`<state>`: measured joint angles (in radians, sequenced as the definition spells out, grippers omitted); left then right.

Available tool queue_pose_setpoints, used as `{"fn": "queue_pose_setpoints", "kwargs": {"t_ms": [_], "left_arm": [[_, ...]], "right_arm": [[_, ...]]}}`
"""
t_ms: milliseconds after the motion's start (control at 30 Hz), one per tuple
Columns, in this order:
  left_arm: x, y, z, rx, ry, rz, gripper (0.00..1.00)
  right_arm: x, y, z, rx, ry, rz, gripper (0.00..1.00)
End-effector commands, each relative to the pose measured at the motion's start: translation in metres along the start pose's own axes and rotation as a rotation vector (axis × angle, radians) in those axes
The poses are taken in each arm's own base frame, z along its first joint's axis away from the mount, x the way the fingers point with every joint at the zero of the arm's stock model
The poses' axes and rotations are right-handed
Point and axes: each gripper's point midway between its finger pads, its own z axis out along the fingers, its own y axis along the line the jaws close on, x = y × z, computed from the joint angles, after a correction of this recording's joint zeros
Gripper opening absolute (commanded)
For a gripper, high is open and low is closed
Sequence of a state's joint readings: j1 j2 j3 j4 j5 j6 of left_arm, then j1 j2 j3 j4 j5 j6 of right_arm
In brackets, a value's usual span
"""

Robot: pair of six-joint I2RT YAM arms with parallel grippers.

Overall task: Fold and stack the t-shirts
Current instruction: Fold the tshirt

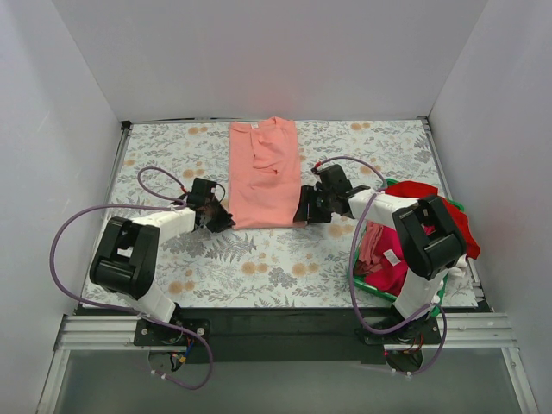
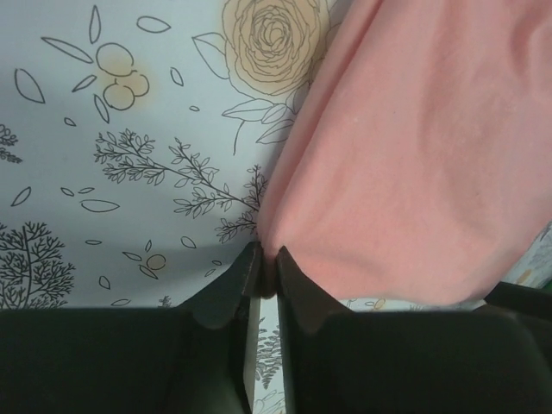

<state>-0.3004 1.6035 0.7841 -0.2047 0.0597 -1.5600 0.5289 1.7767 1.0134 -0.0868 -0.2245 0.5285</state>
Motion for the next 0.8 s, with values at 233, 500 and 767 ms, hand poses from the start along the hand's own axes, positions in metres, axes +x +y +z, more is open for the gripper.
{"fn": "queue_pose_setpoints", "kwargs": {"t_ms": [233,500,767], "left_arm": [[0.02,0.028,0.001,-0.075,0.05,0.012,0.0],[0.024,0.03,-0.005,-0.061,0.047,0.007,0.0],[0.051,0.041,-0.027,-0.033,0.058,-0.007,0.0]], "right_arm": [[0.02,-0.004,0.002,-0.006,0.044,0.026,0.51],[0.017,-0.01,0.01,0.033,0.032,0.011,0.19],[0.05,-0.004,-0.014,0.039,0.03,-0.041,0.01]]}}
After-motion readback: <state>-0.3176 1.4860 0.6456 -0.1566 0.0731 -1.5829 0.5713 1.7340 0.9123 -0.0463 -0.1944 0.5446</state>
